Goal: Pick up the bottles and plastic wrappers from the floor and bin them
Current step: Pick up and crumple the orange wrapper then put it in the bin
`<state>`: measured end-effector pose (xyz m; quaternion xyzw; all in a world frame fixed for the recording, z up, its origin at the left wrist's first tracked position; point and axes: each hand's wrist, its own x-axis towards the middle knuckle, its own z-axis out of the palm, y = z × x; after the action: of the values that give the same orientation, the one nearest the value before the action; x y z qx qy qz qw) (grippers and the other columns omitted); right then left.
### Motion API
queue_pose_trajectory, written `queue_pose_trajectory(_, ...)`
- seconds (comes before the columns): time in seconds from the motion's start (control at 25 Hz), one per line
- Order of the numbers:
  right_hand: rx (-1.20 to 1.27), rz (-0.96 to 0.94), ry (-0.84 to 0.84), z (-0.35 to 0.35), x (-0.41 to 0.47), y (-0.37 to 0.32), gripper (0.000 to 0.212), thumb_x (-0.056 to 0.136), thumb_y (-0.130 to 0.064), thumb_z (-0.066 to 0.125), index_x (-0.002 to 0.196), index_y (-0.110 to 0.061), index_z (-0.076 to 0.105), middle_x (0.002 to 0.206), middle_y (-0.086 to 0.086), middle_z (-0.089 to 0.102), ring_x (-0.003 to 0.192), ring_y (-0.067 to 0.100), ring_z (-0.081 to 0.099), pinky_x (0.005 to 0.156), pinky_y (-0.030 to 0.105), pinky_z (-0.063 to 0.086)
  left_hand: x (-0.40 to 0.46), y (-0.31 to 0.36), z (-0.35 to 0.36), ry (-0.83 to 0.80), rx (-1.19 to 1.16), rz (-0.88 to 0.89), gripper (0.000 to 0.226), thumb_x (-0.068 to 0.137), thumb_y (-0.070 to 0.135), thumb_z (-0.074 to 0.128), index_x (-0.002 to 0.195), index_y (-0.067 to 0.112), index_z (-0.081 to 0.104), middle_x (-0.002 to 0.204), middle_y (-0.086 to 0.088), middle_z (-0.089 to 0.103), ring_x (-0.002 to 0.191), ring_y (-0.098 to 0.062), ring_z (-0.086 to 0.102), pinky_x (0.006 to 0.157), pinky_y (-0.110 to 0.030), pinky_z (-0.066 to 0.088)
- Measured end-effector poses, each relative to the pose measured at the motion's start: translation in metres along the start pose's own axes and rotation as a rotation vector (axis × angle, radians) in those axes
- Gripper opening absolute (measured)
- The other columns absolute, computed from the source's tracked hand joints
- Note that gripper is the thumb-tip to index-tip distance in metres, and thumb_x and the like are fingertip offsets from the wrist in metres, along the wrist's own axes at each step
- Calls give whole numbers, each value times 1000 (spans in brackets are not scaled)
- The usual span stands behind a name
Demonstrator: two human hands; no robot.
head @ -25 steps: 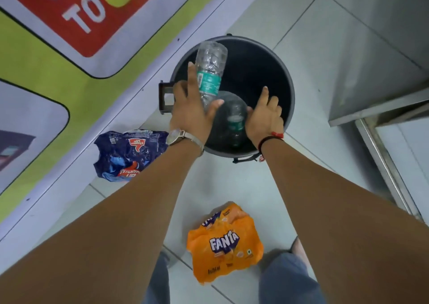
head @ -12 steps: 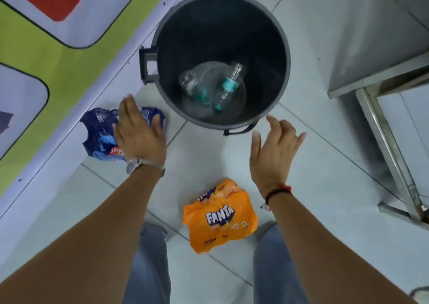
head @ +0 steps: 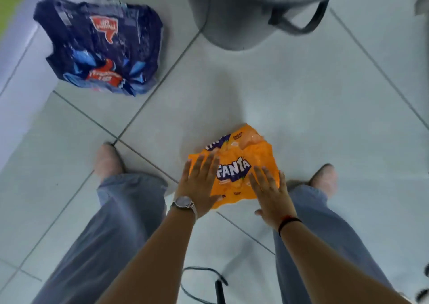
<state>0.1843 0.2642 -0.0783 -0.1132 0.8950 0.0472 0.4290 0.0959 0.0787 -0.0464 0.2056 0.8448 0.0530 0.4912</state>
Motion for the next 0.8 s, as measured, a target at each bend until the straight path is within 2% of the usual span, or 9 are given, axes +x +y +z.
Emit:
queue_pose_trajectory(0.08, -57, -11, 40, 13, 14, -2, 96, 60, -37, 81, 139, -16, 31, 146, 8, 41, 134, 30, 37, 112, 54, -10, 11, 3, 26, -68, 26, 31, 96, 85, 54, 47, 141, 13, -20, 153, -6, -20, 142, -27, -14, 114, -45, -10)
queue_pose_trajectory(0.16, -54, -22, 130, 28, 30, 0, 78, 66, -19, 75, 136, -14, 40, 143, 12, 44, 131, 31, 40, 110, 49, -17, 19, 8, 49, -99, 42, 46, 103, 80, 57, 54, 142, 13, -16, 155, -7, -16, 142, -28, -15, 112, -44, -14)
queue_pose_trajectory(0.32, 36, -51, 289, 42, 44, 3, 74, 62, -9, 76, 130, -9, 47, 136, 18, 51, 124, 38, 48, 114, 54, 4, 34, 13, 77, -132, 96, 36, 96, 85, 44, 55, 143, 13, -14, 156, -8, -13, 142, -29, -13, 109, -43, -15)
queue_pose_trajectory(0.4, 51, -44, 329, 34, 42, 1, 77, 61, -10, 78, 131, -12, 44, 135, 18, 52, 123, 39, 49, 104, 62, 16, 42, 6, 78, 30, 160, 84, 83, 80, 28, 64, 144, 13, 13, 154, -13, 18, 141, -32, 17, 114, -46, 14)
queue_pose_trajectory(0.48, 66, -6, 332, 24, 37, -5, 79, 62, -9, 77, 131, -14, 39, 136, 17, 52, 123, 39, 48, 97, 64, 17, 48, -2, 71, 166, 209, 167, 61, 73, 28, 65, 130, 18, 44, 129, -9, 60, 117, -30, 56, 97, -43, 46)
queue_pose_trajectory(0.52, 80, 13, 330, 22, 34, -10, 79, 62, -9, 77, 132, -15, 39, 135, 16, 53, 123, 39, 48, 98, 65, 16, 49, -7, 65, 186, 252, 186, 51, 75, 29, 53, 125, 20, 46, 120, -5, 67, 108, -28, 63, 91, -42, 50)
queue_pose_trajectory(0.64, 139, 44, 320, 2, 28, -24, 84, 59, -5, 79, 131, -16, 38, 132, 15, 57, 120, 40, 51, 111, 62, 9, 44, -33, 30, 258, 373, 223, 48, 73, 29, 47, 120, 22, 53, 116, -2, 69, 104, -28, 65, 85, -43, 54)
queue_pose_trajectory(0.72, 135, 27, 314, -23, 34, -36, 79, 57, -4, 81, 128, -16, 47, 125, 13, 63, 113, 39, 58, 105, 64, 25, 37, -59, 3, 316, 435, 245, 45, 75, 27, 43, 118, 22, 54, 116, -1, 69, 103, -28, 66, 87, -43, 53)
queue_pose_trajectory(0.8, 130, -5, 344, -58, 47, -51, 53, 71, -6, 67, 122, -16, 57, 119, 11, 67, 108, 38, 62, 89, 66, 40, 25, -89, -30, 311, 474, 224, 47, 75, 22, 35, 114, 20, 61, 113, -2, 70, 100, -30, 67, 85, -44, 53)
